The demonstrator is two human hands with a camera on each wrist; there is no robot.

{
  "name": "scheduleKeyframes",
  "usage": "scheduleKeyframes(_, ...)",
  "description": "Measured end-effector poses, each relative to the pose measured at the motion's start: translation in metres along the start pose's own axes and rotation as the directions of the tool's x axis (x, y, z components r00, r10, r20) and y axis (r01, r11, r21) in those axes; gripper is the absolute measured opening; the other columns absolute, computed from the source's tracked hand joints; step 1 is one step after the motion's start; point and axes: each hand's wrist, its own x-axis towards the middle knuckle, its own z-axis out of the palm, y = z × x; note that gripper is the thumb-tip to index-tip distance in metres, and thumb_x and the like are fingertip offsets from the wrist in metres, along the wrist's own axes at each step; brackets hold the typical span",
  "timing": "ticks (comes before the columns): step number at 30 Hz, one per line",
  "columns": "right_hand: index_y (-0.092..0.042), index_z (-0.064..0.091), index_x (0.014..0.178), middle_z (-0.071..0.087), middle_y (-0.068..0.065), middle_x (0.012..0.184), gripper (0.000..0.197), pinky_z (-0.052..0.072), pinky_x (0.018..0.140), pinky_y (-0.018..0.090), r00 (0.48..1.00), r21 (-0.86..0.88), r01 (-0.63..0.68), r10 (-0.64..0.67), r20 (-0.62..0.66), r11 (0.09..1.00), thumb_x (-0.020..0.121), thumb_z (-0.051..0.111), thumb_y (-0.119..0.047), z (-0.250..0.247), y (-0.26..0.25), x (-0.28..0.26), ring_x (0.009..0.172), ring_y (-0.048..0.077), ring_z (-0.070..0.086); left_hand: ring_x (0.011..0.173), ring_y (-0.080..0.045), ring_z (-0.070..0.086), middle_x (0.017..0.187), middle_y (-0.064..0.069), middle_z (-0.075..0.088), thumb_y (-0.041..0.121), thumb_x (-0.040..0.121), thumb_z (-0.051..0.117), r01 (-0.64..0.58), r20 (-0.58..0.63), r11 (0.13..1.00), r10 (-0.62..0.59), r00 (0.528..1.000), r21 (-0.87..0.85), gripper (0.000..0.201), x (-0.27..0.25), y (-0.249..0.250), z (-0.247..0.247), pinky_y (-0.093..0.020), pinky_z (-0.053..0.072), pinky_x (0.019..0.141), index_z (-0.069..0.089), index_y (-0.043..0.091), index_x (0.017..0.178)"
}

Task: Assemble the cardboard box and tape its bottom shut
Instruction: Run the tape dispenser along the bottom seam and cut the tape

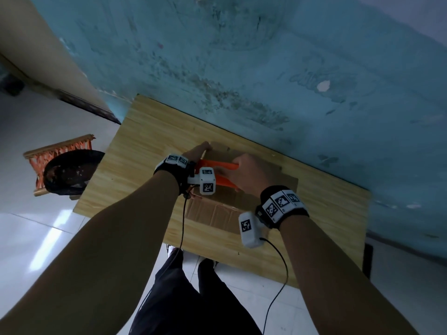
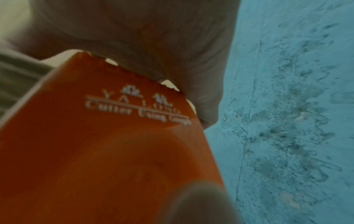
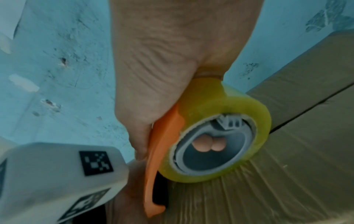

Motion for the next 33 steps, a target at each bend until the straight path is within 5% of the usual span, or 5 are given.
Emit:
scheduleKeyframes(4,-0.017,0.070,0.076,0.073,0.001,0.058,0.069,0.060,0.055,0.031,0.999,-0.066,0.006,-0.008,-0.034,0.998,0.083,0.059,-0.085,0.002,0.009,-0.001,0.048,0.014,0.072,0.067,-0.027,0.056,0.083,-0.014,0.064,0.062,0.093,0.051,-0.019,0.031,0.999,0.020,0.999,-0.026,0.065,0.003,0.000,0.005,-0.033,0.041,0.063,0.062,0.004,0.121)
scheduleKeyframes(11,-0.016,0.072,0.074,0.074,0.003,0.057,0.086,0.068,0.061,0.049,0.999,-0.048,-0.001,-0.001,-0.048,0.999,0.067,0.049,-0.098,0.006,0.020,0.000,0.049,0.018,0.074,0.070,-0.031,0.060,0.085,-0.018,0.066,0.072,0.086,0.052,0.037,0.032,0.999,-0.035,0.999,-0.040,0.071,0.001,-0.006,0.009,-0.041,0.045,0.065,0.063,0.005,0.107)
scheduleKeyframes(23,-0.020,0.075,0.081,0.076,-0.003,0.065,0.060,0.058,0.054,0.023,0.995,-0.080,-0.077,0.072,-0.067,0.994,0.087,0.066,-0.079,-0.028,0.048,-0.020,0.052,0.010,0.074,0.072,-0.026,0.053,0.085,-0.008,0.057,0.064,0.095,0.047,-0.041,0.007,0.995,0.042,0.999,-0.089,0.052,0.000,-0.006,0.015,-0.036,0.043,0.066,0.057,0.013,0.095)
scheduleKeyframes(26,-0.021,0.076,0.084,0.077,-0.004,0.067,0.059,0.057,0.053,0.020,0.994,-0.073,-0.081,0.076,-0.075,0.994,0.087,0.065,-0.079,-0.031,0.053,-0.024,0.051,0.007,0.073,0.072,-0.025,0.052,0.083,-0.007,0.055,0.064,0.094,0.048,-0.039,-0.005,0.996,0.038,0.999,-0.082,0.054,0.002,-0.006,0.017,-0.036,0.043,0.066,0.055,0.012,0.108)
scheduleKeyframes(33,-0.020,0.077,0.087,0.077,-0.003,0.070,0.057,0.058,0.051,0.020,0.996,-0.061,-0.054,0.049,-0.078,0.997,0.087,0.068,-0.076,-0.031,0.063,-0.024,0.054,0.009,0.075,0.073,-0.029,0.059,0.079,-0.010,0.058,0.069,0.090,0.051,-0.021,-0.054,0.995,0.016,0.998,-0.097,0.057,0.007,-0.012,0.020,-0.041,0.047,0.070,0.054,0.012,0.090)
